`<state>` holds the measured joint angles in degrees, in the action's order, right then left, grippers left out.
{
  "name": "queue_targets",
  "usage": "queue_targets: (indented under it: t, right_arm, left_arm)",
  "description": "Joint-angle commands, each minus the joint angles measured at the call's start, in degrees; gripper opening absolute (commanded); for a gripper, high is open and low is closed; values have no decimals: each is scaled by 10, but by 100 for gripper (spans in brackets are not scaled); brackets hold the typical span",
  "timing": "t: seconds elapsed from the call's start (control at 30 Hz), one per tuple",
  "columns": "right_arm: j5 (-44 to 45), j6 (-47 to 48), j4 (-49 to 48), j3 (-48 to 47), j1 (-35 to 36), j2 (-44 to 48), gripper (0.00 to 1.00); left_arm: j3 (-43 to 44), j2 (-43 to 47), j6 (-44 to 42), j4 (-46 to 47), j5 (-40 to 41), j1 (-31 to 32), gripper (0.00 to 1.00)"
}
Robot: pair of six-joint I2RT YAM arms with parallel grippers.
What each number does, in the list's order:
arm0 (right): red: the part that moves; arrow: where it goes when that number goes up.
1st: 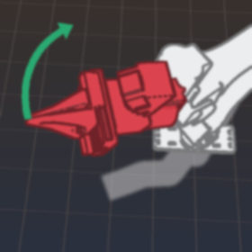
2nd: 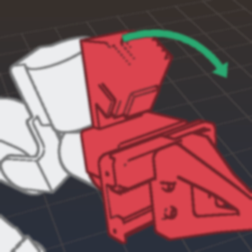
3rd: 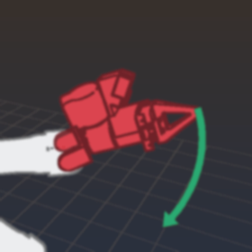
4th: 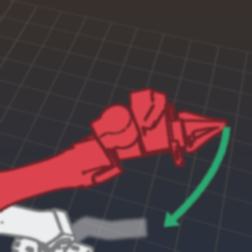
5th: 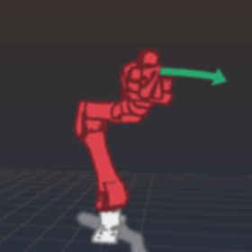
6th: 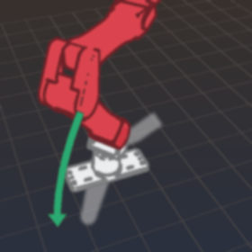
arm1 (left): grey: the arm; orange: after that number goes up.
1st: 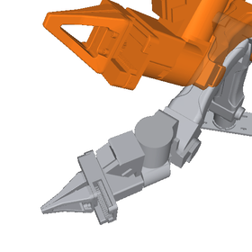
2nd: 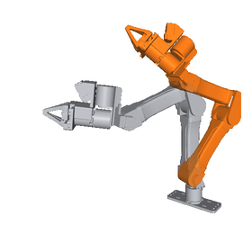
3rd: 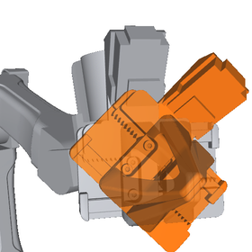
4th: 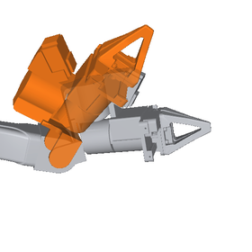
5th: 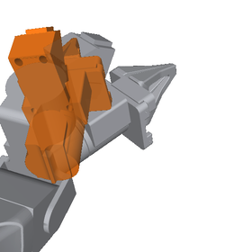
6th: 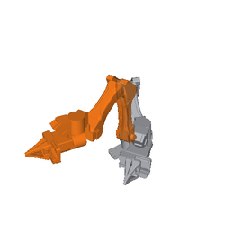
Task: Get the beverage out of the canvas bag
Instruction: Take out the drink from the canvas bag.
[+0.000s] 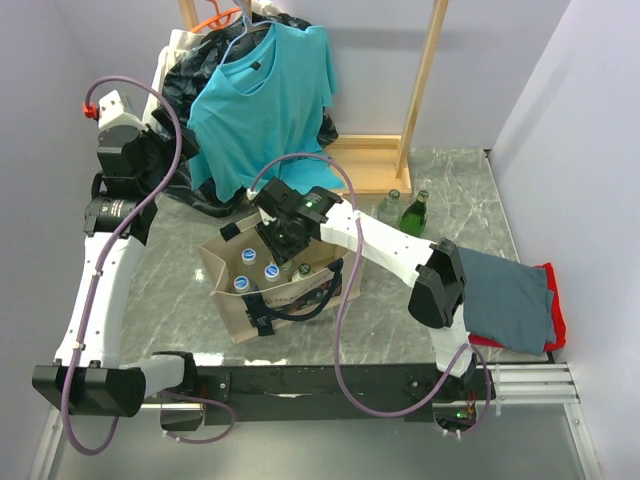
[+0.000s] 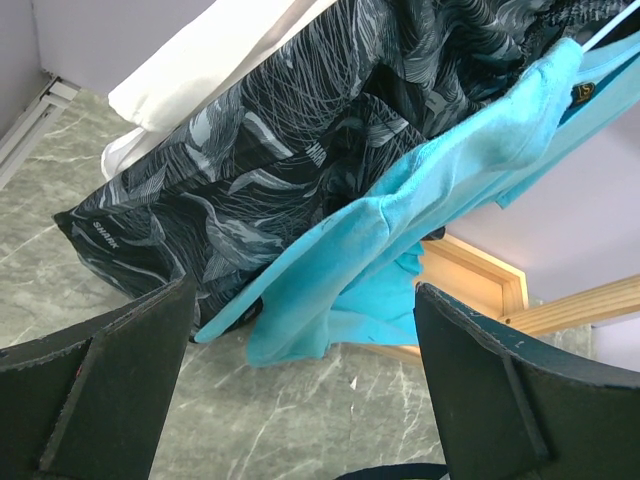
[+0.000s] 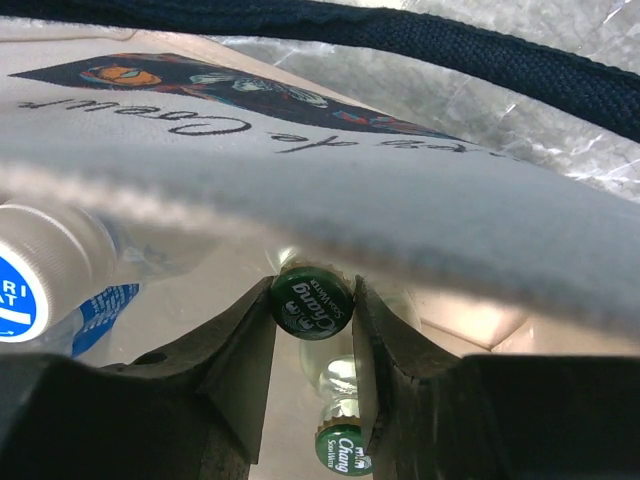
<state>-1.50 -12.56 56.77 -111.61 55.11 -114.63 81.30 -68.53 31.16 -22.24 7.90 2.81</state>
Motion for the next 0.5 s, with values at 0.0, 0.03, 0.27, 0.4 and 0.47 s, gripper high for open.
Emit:
queue_targets:
  t: [0.0,0.03,0.27,0.4,0.47]
  right_arm:
    - [11,7,-8,-3,11,8,3]
    - [14,9,-8,-4,12,9,0]
    - [33,24,10,-59,12,9,0]
    - [51,30,26,-112,12,5,0]
    - [63,32,38,-145,10,2,0]
  left_arm:
    - [-9,23,5,1,9,-3,96]
    - [-10,23,6,1,7,-3,96]
    - [-14,28,9,1,3,-3,96]
    - [-13,29,10,1,4,-3,96]
    - [-12,27,9,1,3,-3,96]
